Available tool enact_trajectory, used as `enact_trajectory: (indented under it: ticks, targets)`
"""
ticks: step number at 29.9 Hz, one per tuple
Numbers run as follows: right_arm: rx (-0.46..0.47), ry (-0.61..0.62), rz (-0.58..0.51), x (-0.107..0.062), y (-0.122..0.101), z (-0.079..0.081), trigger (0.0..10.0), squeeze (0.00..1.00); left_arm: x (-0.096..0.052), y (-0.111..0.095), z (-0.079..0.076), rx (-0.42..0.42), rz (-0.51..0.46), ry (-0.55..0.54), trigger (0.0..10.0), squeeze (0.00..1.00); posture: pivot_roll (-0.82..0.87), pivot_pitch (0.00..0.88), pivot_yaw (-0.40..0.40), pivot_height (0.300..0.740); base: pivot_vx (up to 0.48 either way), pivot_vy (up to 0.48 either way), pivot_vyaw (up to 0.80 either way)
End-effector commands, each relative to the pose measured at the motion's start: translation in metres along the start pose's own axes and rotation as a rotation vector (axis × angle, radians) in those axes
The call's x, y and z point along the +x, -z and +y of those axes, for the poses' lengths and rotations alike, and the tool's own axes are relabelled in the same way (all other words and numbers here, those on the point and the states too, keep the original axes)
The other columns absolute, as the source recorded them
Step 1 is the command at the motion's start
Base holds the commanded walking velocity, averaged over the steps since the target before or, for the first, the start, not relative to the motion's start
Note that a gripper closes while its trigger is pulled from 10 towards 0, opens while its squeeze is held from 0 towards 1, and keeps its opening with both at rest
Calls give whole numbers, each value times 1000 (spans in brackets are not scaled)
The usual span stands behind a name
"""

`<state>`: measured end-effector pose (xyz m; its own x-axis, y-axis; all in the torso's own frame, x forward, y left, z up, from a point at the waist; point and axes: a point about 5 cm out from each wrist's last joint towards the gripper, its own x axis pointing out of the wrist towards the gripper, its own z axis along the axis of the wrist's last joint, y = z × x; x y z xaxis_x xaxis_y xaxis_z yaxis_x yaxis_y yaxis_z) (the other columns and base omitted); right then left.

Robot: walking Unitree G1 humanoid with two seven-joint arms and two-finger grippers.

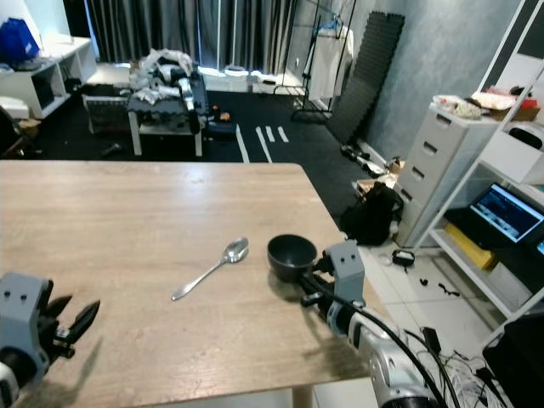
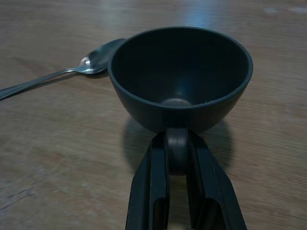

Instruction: Setting the table

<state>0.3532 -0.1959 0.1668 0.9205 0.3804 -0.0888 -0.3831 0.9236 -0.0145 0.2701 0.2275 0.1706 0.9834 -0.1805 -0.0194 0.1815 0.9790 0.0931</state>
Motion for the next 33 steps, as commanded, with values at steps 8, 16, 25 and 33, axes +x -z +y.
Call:
enact_trajectory:
  ticks: [8,16,25,33]
  targets:
    - [35,43,-48,-8,2,-7,10000,0,-1,11,-9,-16,55,42,10000,0,84,98,22,740,0,0,0]
    - [85,-6,-148,-12,-4,3,10000,1000,2,14,-13,-21,60,44,10000,0,80,91,27,740,0,0,0]
    - [132,9,-328,-18,-30,11,10000,0,11,13,-3,22,66,-21,10000,0,78,83,28,740,0,0,0]
    - [131,169,-410,-5,-40,41,10000,0,44,6,18,155,124,-5,10000,0,83,101,28,740,0,0,0]
